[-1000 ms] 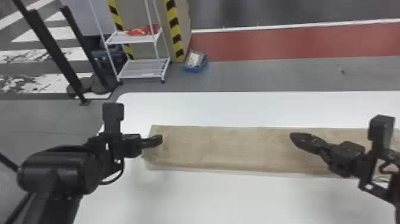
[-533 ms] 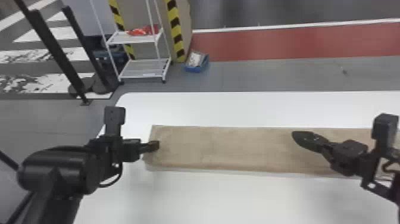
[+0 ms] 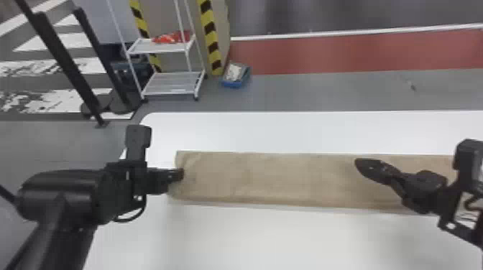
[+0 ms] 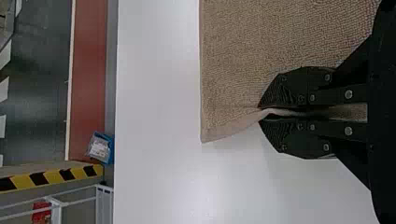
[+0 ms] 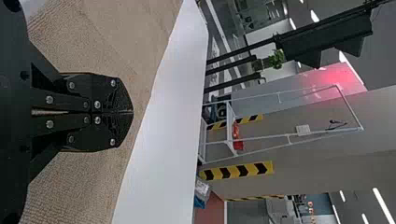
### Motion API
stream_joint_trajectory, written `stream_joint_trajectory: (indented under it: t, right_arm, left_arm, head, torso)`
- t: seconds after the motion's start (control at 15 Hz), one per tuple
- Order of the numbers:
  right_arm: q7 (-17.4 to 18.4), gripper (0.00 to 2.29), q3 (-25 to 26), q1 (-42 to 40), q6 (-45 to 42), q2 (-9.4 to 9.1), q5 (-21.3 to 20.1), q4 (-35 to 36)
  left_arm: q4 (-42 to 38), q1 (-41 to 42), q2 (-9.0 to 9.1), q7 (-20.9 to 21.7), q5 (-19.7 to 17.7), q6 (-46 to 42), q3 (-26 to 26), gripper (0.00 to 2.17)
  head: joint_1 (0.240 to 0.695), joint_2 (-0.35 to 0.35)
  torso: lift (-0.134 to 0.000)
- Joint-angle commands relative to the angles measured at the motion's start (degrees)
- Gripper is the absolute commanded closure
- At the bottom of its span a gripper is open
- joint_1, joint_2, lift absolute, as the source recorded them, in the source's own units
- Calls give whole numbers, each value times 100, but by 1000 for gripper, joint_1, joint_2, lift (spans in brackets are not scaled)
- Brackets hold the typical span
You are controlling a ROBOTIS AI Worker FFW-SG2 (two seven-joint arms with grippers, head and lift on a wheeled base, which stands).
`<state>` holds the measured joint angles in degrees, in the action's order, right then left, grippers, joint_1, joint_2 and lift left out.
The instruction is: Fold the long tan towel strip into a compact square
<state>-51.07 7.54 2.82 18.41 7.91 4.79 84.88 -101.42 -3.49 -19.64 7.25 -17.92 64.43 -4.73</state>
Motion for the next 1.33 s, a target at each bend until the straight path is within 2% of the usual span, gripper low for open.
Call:
stream_joint_trajectory:
  t: [0.0,0.33,0.53,1.0,1.07,1.27]
  right_arm:
    - [0,1180,2,0,-52,0,-4,-76]
    - [18,1180,-112,88,-210,-9,-13,-446]
    - [44,1180,-253,175,-210,-18,-22,-648]
    - [97,1180,-411,342,-334,-88,-75,-929]
    - [97,1180,-393,342,-369,-88,-66,-920]
    - [36,1180,-121,149,-386,-79,48,-753]
  left_arm:
    - [-159,15,4,-22,-186,110,-46,1744]
    - [-642,-55,65,-127,-915,585,-257,1744]
    - [-695,-266,294,-277,-1504,796,-318,1744]
    - [-660,-706,1313,-628,-2436,1481,-415,1744]
    - [-633,-714,1498,-690,-2462,1481,-415,1744]
    - [-589,-706,1876,-831,-2392,1393,-230,1744]
  head:
    - [695,158]
    - [695,142]
    - [695,124]
    - [695,41]
    - [695,17]
    - [695,-21]
  torso:
    - [-124]
    - [-124]
    - [-124]
    - [-124]
    - [-124]
    - [-124]
